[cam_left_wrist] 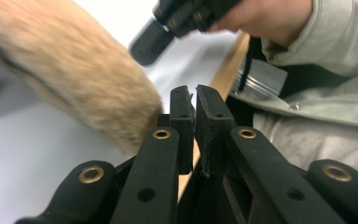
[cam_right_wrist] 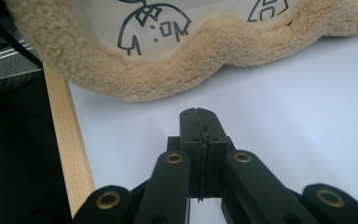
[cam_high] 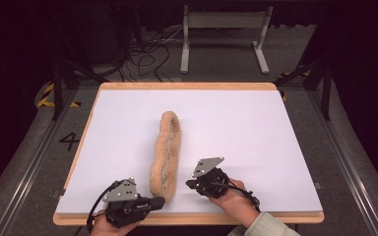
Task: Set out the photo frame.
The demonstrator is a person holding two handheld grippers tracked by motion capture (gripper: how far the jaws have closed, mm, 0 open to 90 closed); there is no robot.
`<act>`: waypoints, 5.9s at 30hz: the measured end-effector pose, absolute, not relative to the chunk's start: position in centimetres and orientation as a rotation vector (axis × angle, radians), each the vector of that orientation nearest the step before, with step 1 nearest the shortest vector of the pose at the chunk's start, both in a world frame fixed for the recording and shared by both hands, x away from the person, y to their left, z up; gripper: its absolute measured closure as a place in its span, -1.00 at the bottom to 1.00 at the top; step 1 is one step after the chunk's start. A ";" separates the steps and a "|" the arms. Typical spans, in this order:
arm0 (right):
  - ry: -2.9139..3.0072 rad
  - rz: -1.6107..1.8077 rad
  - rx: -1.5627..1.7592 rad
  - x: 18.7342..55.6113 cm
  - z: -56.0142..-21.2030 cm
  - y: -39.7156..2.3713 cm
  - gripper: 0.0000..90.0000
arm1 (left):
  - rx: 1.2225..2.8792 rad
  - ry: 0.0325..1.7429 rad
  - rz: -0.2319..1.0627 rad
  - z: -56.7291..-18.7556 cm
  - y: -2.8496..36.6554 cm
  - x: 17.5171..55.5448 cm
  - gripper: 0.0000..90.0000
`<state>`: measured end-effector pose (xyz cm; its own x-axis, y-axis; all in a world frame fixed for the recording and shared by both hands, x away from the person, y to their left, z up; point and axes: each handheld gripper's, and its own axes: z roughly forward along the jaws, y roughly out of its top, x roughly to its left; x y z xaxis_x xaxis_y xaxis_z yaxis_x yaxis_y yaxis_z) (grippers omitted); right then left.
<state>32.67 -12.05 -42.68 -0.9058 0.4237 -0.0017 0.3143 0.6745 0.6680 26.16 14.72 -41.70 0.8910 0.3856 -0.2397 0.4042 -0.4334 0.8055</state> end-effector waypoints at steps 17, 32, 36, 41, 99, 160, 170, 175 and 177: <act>2.719 1.041 0.630 32.7 -42.6 -12.4 1.00 | 2.082 0.711 0.058 -42.2 15.5 27.4 0.99; 2.699 1.047 0.667 33.0 -42.5 -13.1 1.00 | 2.011 0.895 0.171 -42.2 18.5 29.3 0.99; 2.696 1.049 0.673 33.1 -42.4 -13.2 1.00 | 1.980 0.948 0.207 -42.3 19.6 30.0 0.99; 2.695 1.047 0.679 33.1 -42.5 -13.3 1.00 | 1.951 1.006 0.248 -42.4 20.6 31.0 0.99; 2.422 1.137 1.028 50.2 -40.8 -15.5 0.05 | 1.864 1.207 0.303 -44.2 22.6 33.8 -0.28; 2.078 1.090 1.257 37.1 -38.2 -23.7 0.50 | 1.822 0.857 0.147 -42.0 17.5 39.4 0.41; 2.051 1.086 1.306 36.1 -39.1 -25.1 0.49 | 1.881 0.810 0.082 -42.9 16.2 41.1 0.41; 2.057 1.075 1.329 35.9 -39.8 -25.5 0.49 | 1.909 0.809 0.055 -43.4 15.8 41.8 0.40; 2.061 1.073 1.338 35.9 -40.1 -25.6 0.49 | 1.917 0.808 0.047 -43.6 15.8 41.9 0.40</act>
